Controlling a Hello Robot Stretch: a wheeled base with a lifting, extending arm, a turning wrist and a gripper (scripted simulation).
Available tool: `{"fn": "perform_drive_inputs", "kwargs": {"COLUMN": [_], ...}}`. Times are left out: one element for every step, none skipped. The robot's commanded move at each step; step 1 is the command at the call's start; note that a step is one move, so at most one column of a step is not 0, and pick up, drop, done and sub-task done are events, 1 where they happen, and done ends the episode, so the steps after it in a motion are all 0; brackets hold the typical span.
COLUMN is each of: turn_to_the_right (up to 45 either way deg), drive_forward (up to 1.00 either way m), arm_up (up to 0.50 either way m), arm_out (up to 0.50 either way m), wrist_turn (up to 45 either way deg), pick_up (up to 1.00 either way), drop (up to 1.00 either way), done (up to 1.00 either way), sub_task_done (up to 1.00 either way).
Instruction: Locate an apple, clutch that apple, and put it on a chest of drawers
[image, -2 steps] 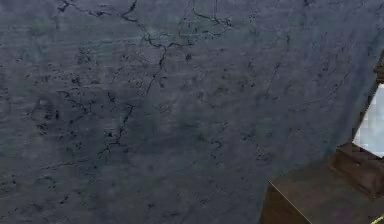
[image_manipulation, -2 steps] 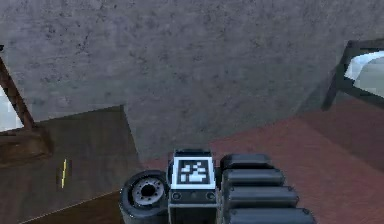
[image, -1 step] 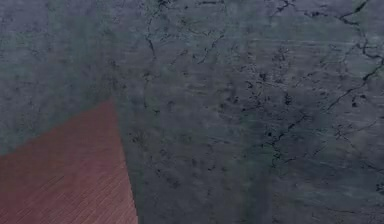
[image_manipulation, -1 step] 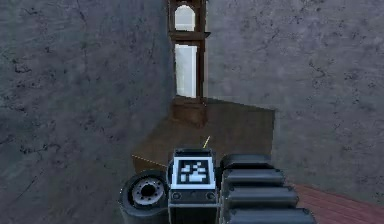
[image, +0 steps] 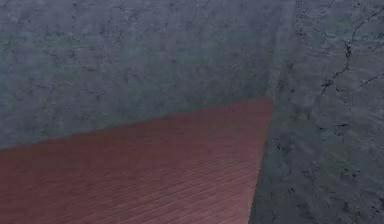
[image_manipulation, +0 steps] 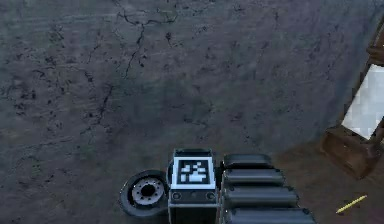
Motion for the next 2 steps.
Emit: {"fn": "perform_drive_inputs", "kwargs": {"turn_to_the_right": [-45.0,-12.0], "drive_forward": [0.00,0.00], "arm_up": [0.00,0.00], "arm_out": [0.00,0.00], "wrist_turn": [0.0,0.0], "pick_up": [0.00,0.00], "drop": [0.00,0.00], "done": [0.00,0.00], "sub_task_done": [0.00,0.00]}}
